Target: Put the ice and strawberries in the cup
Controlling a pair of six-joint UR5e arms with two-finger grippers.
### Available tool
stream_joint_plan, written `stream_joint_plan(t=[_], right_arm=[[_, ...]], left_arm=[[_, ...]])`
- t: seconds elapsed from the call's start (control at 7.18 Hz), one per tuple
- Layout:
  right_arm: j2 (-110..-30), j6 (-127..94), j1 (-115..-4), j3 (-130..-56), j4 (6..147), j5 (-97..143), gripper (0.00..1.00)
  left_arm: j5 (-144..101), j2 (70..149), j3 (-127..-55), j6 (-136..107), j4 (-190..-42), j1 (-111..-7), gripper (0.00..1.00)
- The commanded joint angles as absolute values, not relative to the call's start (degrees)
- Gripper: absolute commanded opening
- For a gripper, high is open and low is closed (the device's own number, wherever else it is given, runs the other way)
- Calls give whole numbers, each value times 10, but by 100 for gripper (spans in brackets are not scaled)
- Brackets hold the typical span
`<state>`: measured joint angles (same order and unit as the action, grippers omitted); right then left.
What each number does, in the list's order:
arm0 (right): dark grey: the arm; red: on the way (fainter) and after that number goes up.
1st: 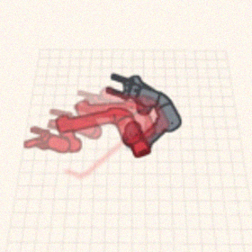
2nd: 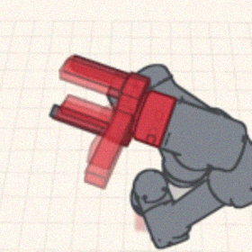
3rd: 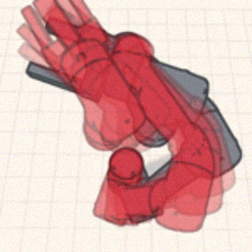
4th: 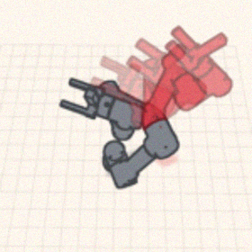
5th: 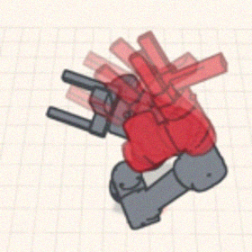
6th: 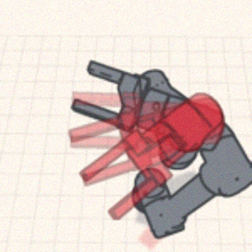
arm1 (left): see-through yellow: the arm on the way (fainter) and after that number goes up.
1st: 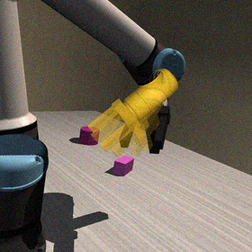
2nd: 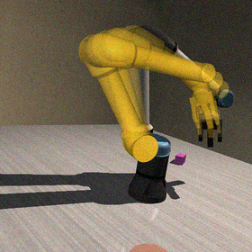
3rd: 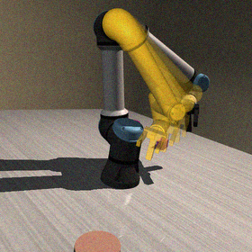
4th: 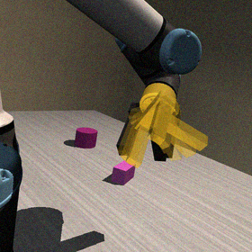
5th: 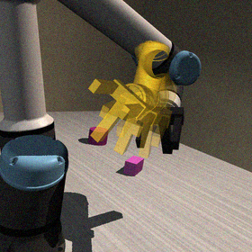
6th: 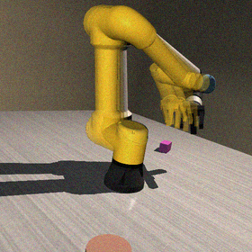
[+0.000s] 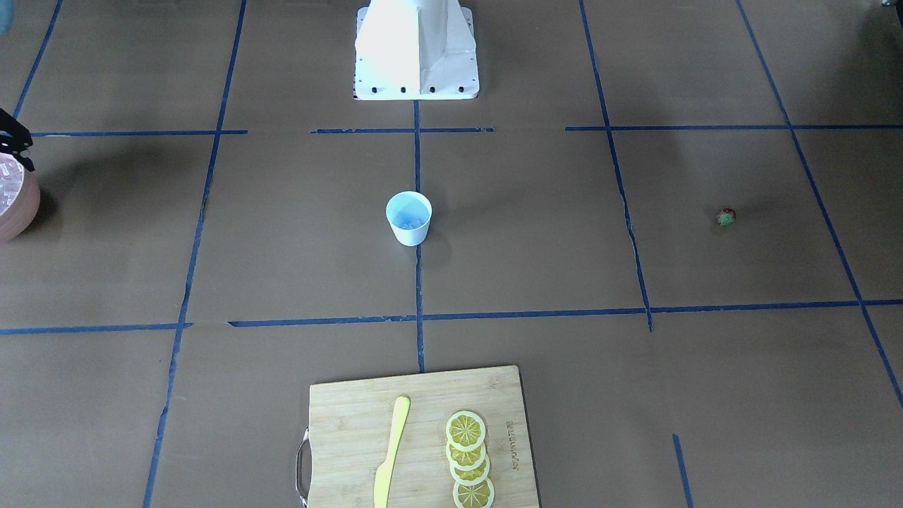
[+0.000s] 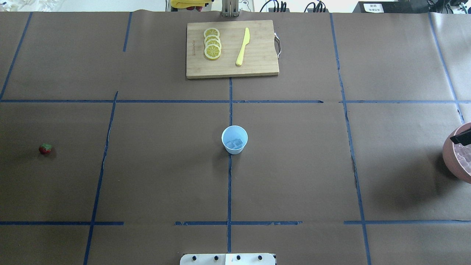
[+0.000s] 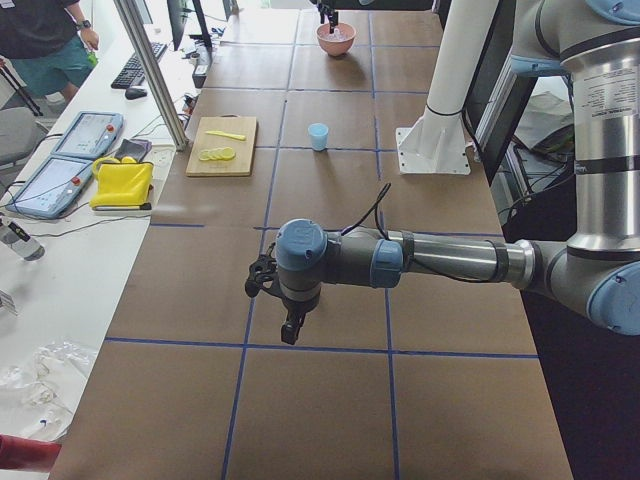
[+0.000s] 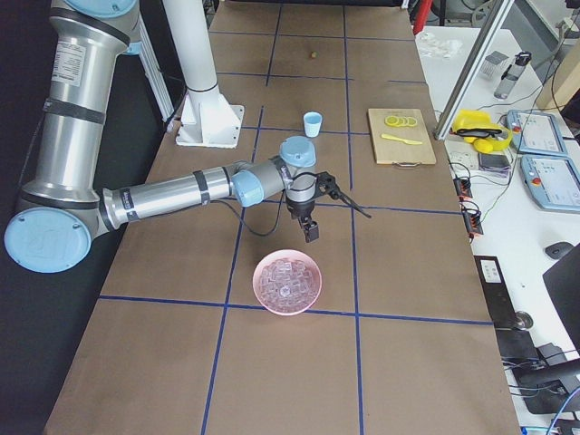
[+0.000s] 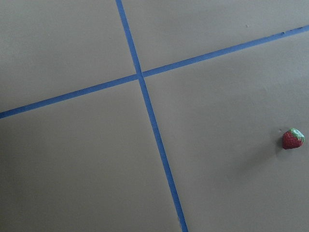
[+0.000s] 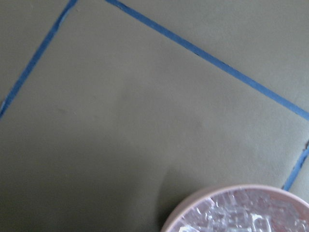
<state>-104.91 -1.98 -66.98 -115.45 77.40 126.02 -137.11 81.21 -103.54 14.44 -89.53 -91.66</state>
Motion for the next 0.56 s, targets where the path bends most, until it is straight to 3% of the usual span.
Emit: stream_joint_plan(t=[0.0, 0.14, 0.42], right_arm=[[-1101, 35, -686, -1107, 698, 1259, 98], [-1102, 37, -686, -1043, 622, 1259, 98], [-1100, 50, -697, -1012, 583, 1257, 94]], left_arm=[[-1371, 812, -1035, 144, -896, -916, 100], [-1371, 812, -1035, 144, -896, -917, 100], [-1371, 812, -1035, 145, -895, -917, 100]])
